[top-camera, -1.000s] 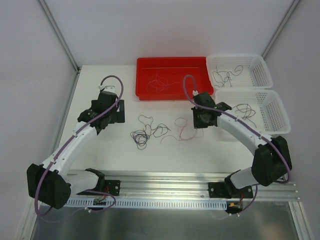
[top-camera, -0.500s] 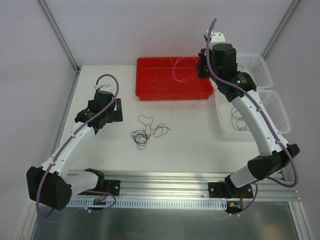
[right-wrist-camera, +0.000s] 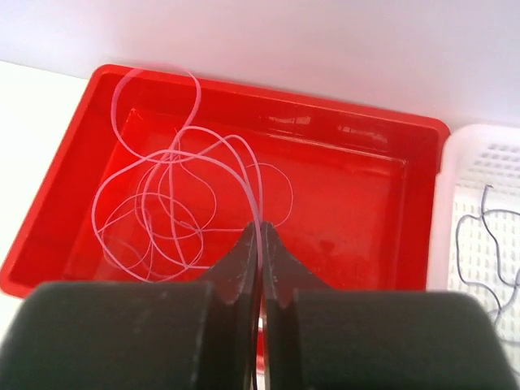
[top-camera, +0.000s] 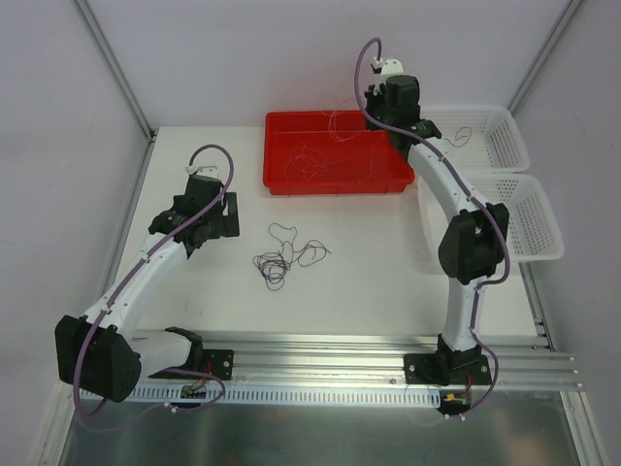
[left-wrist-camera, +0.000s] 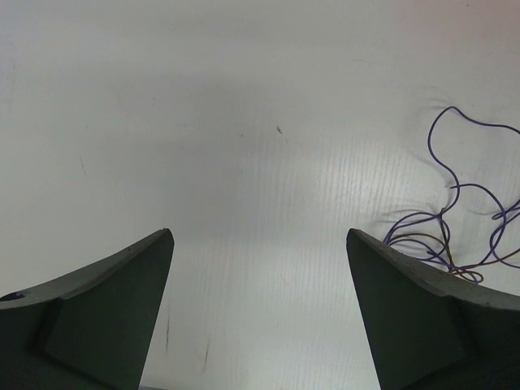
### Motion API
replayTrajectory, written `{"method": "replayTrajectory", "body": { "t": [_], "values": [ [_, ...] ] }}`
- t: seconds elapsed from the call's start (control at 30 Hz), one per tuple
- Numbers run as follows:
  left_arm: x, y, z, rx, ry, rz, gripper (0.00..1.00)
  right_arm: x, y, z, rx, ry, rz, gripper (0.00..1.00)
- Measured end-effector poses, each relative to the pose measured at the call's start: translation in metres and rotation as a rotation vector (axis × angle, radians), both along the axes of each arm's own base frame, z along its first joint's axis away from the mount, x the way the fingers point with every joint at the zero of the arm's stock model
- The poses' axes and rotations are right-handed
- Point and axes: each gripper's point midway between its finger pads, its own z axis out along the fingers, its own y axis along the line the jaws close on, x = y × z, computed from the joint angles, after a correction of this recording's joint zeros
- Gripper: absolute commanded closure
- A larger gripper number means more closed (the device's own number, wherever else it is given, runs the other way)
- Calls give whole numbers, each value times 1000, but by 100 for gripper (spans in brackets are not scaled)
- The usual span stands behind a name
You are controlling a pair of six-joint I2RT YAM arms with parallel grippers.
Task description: Untangle the cables
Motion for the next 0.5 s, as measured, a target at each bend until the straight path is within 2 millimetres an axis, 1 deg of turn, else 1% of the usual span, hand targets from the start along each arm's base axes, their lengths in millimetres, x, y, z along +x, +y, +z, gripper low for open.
{"method": "replayTrajectory", "body": {
  "t": [0.07, 0.13, 0.17, 0.2, 0.23, 0.27, 0.33, 0.43, 0.5],
  "values": [
    [0, 0, -2, 1, 7, -1, 11, 15, 2, -13, -1, 6, 17, 98],
    [1, 1, -4, 1, 14, 3, 11, 27, 4, -24, 2, 15, 30, 78],
    [1, 1, -5, 2, 18, 3, 11, 33, 5, -33, 2, 26, 35, 67],
    [1, 1, -6, 2, 21, 3, 11, 36, 5, -42, 2, 40, 40, 50],
    [1, 0, -7, 0, 24, 0, 11, 38, 5, -52, 1, 59, 43, 43],
    [1, -1, -7, -3, 25, -2, 11, 38, 5, -63, -6, 81, 47, 32],
    [1, -2, -8, -7, 30, -6, 11, 34, 2, -85, -18, 130, 51, 26],
    [1, -2, -9, -12, 33, -8, 11, 22, -2, -109, -33, 190, 51, 24],
    [1, -2, -9, -13, 34, -6, 11, 9, -7, -122, -43, 237, 45, 24]
  ]
}}
